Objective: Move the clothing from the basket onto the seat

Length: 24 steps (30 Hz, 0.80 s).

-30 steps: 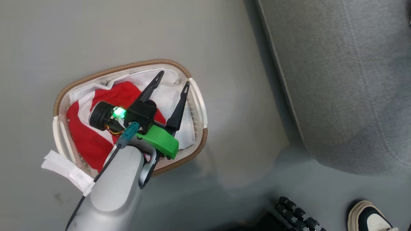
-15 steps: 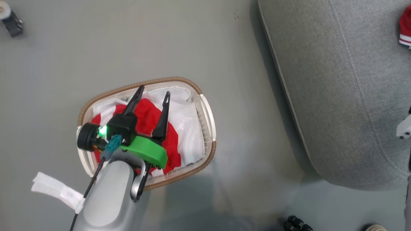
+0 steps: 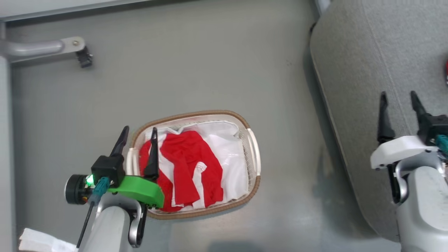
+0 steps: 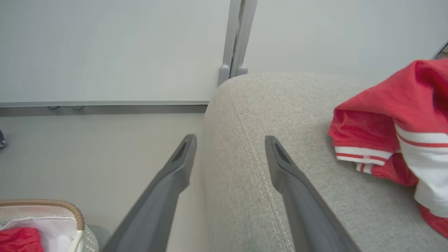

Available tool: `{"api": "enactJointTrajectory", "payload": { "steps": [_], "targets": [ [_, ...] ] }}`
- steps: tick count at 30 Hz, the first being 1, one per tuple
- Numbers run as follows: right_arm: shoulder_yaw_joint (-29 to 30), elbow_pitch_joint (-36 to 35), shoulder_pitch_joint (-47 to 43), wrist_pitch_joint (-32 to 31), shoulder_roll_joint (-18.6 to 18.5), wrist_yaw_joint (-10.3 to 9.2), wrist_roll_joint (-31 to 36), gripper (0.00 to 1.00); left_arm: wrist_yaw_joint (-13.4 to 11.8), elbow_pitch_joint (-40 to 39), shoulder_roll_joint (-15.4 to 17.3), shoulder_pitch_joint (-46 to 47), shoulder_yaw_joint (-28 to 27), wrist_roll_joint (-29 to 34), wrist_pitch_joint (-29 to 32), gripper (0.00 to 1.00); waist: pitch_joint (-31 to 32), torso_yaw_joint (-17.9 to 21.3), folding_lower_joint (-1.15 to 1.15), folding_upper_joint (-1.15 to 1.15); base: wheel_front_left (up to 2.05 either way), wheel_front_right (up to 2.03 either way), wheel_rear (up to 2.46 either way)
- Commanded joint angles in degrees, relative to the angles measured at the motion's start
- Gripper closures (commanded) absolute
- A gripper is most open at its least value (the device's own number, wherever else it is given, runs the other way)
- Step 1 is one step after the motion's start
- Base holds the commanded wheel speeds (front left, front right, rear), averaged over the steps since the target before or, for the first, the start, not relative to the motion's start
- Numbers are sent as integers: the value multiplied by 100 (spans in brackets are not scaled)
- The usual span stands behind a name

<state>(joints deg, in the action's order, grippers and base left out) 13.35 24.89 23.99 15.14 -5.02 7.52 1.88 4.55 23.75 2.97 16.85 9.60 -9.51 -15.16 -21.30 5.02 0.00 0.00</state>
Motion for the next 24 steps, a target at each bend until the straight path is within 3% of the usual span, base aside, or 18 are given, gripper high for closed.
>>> {"api": "enactJointTrajectory", "payload": {
  "steps": [1,9,24],
  "targets": [
    [-125,1,-86,2,-4,-6,-51,0,-53,-33,-1,-150,-67,-10,1,0,436,-470,0,0,0,0,0],
    [-877,145,-167,2,93,-6,-118,0,-223,-35,1,-352,-383,-86,1,0,755,-827,0,0,0,0,0],
    [-1138,313,-986,2,190,-6,-308,0,-232,-283,0,-1196,-599,130,1,0,1501,-792,0,0,0,0,0]
  ]
}}
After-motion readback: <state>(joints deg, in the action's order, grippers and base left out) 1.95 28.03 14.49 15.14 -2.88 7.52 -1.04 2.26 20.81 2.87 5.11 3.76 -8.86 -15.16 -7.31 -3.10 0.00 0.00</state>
